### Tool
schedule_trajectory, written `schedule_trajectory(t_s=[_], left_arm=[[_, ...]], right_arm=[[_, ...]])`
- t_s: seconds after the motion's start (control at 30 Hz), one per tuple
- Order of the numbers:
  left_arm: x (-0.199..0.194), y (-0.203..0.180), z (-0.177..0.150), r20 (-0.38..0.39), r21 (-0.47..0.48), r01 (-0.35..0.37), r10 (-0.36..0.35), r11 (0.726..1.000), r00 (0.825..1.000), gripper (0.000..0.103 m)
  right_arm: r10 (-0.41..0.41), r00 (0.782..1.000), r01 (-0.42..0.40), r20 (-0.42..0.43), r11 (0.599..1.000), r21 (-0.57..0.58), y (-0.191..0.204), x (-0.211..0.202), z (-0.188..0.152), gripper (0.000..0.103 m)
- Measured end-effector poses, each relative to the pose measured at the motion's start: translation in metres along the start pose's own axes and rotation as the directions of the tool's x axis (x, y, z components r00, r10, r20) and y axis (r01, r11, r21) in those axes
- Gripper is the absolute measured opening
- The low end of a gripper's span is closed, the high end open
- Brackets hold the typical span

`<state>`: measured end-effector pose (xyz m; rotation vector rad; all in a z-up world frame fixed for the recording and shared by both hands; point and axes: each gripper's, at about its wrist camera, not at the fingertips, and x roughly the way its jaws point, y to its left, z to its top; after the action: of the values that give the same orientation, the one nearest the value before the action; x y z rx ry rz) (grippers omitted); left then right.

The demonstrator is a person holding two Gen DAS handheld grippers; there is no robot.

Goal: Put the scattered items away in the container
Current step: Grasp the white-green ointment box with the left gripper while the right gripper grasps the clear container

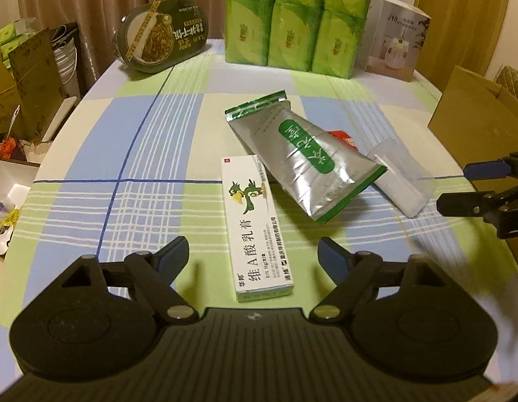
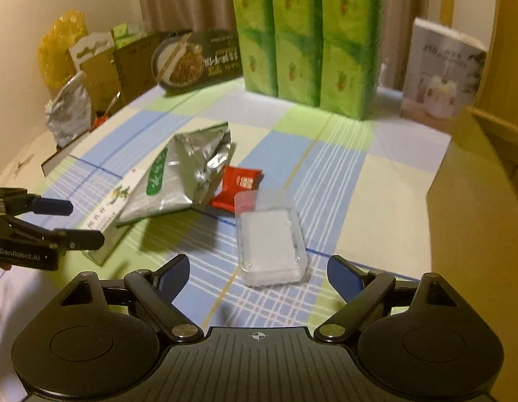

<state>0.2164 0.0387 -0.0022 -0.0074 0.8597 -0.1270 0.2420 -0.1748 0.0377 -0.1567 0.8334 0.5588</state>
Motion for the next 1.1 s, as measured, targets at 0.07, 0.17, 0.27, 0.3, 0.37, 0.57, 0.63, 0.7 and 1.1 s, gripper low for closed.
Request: schedule_trajectory(t_s=[0.07, 0.17, 0.27, 0.3, 0.37, 0.57, 0.63, 0.7, 1.1], left_arm=[[0.006, 0.001, 0.001, -0.011, 0.000, -0.003, 0.003, 1.000, 1.000, 0.079], [0.012, 0.002, 0.003, -0.021, 0.005, -0.009, 0.009, 1.000, 1.000, 0.079], [0.016, 0.002, 0.006, -0.027, 0.011, -0.010, 0.010, 1.000, 1.000, 0.074], [0.017, 0.001, 0.007, -0.028, 0.013, -0.012, 0.012, 1.000, 1.000, 0.073], [0.020, -0.001, 0.009, -0.028, 0.022, -0.014, 0.015, 1.000, 0.999, 0.067], [0.023, -0.007, 0.010, -0.040, 0.044, -0.021, 0.023, 0.999, 0.999, 0.047], [0.024, -0.007, 0.010, -0.044, 0.048, -0.023, 0.025, 0.999, 0.999, 0.039], [0.024, -0.008, 0.009, -0.045, 0.049, -0.024, 0.027, 0.999, 0.999, 0.036], [0.002, -0.011, -0.015, -0.059, 0.026, -0.032, 0.033, 0.999, 0.998, 0.033]], right_arm=[[0.014, 1.000, -0.014, -0.007, 1.000, 0.005, -0.002, 0.006, 0.001, 0.085], [0.022, 1.000, -0.022, -0.010, 1.000, -0.004, -0.002, 0.013, 0.004, 0.084], [0.026, 0.999, -0.026, -0.023, 1.000, -0.014, -0.003, 0.022, 0.006, 0.082], [0.022, 0.999, -0.023, -0.028, 1.000, -0.020, -0.002, 0.025, 0.007, 0.080], [0.018, 0.999, -0.019, -0.035, 0.999, -0.031, -0.002, 0.030, 0.007, 0.079], [-0.002, 0.999, -0.001, -0.051, 0.998, -0.065, -0.004, 0.043, 0.008, 0.071], [-0.012, 0.998, 0.008, -0.056, 0.997, -0.074, -0.005, 0.047, 0.008, 0.066], [-0.016, 0.998, 0.012, -0.062, 0.998, -0.067, -0.007, 0.049, 0.009, 0.054], [-0.012, 0.995, 0.013, -0.099, 1.000, 0.008, -0.001, 0.025, 0.007, 0.052]])
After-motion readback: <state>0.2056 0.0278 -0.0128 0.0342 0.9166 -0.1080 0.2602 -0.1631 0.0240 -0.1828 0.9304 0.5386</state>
